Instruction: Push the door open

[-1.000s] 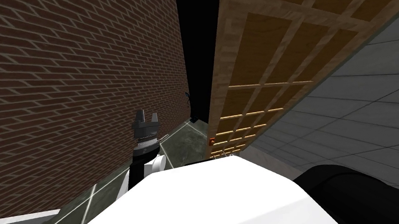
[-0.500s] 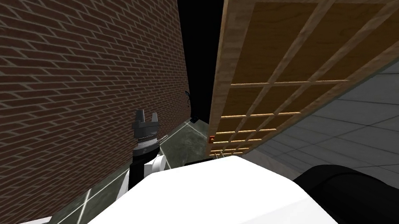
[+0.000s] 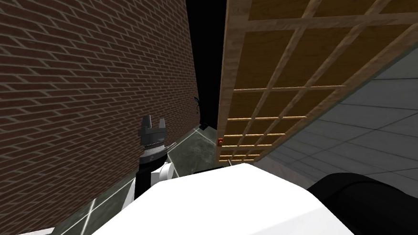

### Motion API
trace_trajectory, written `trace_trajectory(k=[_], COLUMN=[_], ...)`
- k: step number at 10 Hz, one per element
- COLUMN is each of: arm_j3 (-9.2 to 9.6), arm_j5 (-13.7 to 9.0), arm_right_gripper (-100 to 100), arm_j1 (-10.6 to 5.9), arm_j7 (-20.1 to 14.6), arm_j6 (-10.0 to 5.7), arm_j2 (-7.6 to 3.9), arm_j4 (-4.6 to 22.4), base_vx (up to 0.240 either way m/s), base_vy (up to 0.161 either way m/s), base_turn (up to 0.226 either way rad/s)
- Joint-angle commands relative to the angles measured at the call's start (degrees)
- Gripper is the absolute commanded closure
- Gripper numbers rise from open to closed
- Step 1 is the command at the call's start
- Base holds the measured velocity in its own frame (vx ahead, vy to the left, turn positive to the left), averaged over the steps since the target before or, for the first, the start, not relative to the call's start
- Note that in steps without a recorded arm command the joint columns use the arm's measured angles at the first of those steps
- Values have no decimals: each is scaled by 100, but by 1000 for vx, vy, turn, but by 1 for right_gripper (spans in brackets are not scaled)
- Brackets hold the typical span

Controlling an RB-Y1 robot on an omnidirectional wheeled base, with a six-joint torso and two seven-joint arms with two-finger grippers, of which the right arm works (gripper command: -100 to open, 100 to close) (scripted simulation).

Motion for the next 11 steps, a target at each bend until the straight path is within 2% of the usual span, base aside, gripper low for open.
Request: trace_trajectory(k=[1, 2, 3, 6, 7, 8, 10, 11], arm_j3=[-84, -143, -205, -341, -322, -348, -374, -388], arm_j5=[-112, -190, -274, -456, -428, -439, -444, -448], arm_right_gripper=[-100, -100, -100, -100, -100, -100, -100, -100], arm_j1=[-32, -54, -78, -130, -130, -164, -201, -221], arm_j7=[1, 2, 3, 5, 3, 4, 3, 3], arm_j6=[-2, -3, -5, -8, -20, 42, 113, 152], arm_j2=[-177, -209, -178, 160, 85, -86, -170, -173], arm_j4=[25, 43, 62, 103, 117, 92, 61, 44], base_vx=[39, 47, 79, 56, 15, 128, 183, 187], base_vy=[73, 157, 184, 163, 51, 24, 0, -23], base_turn=[-166, -189, -172, -129, -18, 29, 24, 17])
